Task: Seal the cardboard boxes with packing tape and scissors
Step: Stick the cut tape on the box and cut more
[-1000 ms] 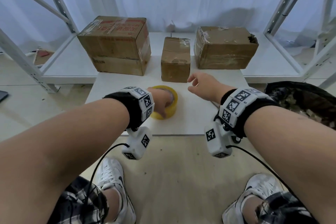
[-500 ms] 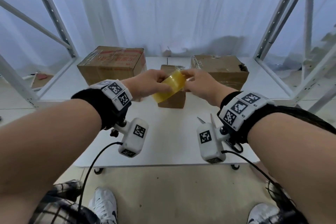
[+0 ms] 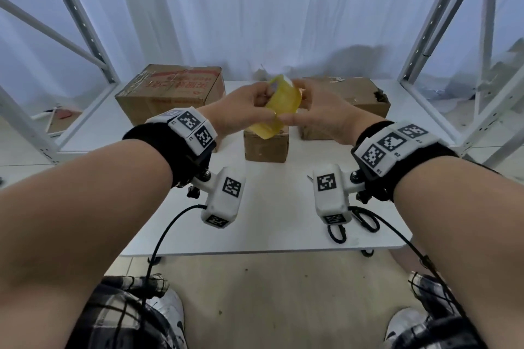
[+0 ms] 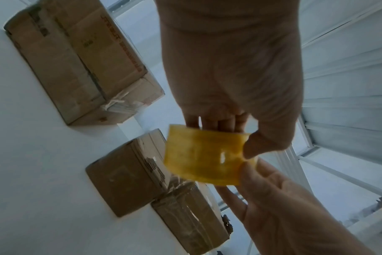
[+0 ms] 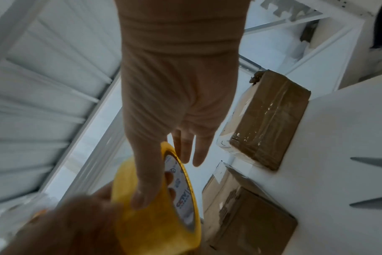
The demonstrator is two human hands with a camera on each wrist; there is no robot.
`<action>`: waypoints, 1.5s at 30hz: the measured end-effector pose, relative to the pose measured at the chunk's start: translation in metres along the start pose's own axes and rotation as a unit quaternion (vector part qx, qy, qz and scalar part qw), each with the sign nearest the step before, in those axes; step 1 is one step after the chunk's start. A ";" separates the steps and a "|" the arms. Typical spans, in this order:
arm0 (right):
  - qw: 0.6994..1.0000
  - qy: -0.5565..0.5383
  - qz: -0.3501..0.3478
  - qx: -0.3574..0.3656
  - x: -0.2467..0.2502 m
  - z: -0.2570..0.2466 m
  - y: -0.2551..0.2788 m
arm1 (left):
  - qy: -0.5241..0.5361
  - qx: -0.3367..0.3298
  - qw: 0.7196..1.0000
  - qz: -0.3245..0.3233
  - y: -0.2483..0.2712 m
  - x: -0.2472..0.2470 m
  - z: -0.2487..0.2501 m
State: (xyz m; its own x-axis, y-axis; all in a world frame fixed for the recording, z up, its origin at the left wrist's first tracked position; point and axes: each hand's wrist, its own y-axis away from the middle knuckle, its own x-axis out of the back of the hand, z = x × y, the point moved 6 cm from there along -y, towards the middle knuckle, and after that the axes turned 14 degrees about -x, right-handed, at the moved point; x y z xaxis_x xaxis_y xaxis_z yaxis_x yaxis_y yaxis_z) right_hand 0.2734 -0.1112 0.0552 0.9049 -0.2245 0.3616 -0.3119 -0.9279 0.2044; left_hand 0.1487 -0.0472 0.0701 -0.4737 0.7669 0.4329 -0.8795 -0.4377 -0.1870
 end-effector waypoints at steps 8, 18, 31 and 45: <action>0.960 0.211 0.171 0.075 -0.001 -0.013 0.004 | 0.026 0.033 0.995 0.096 -0.009 0.000 -0.005; 0.954 0.155 0.228 0.118 0.018 -0.012 0.009 | -0.040 0.040 0.995 0.082 -0.009 -0.005 -0.006; 0.940 0.216 0.258 0.052 0.011 -0.004 0.002 | -0.077 0.030 0.995 0.059 -0.009 -0.005 -0.008; 0.987 0.107 0.112 -0.051 -0.004 0.004 -0.001 | -0.183 0.032 0.982 0.039 -0.009 0.001 -0.011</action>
State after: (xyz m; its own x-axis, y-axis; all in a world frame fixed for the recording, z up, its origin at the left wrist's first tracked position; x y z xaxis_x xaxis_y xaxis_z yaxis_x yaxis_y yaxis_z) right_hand 0.2717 -0.1106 0.0496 0.7314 -0.3425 0.5897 -0.5346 -0.8248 0.1839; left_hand 0.1556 -0.0378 0.0622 -0.4816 0.5153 0.7089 -0.8307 -0.5263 -0.1817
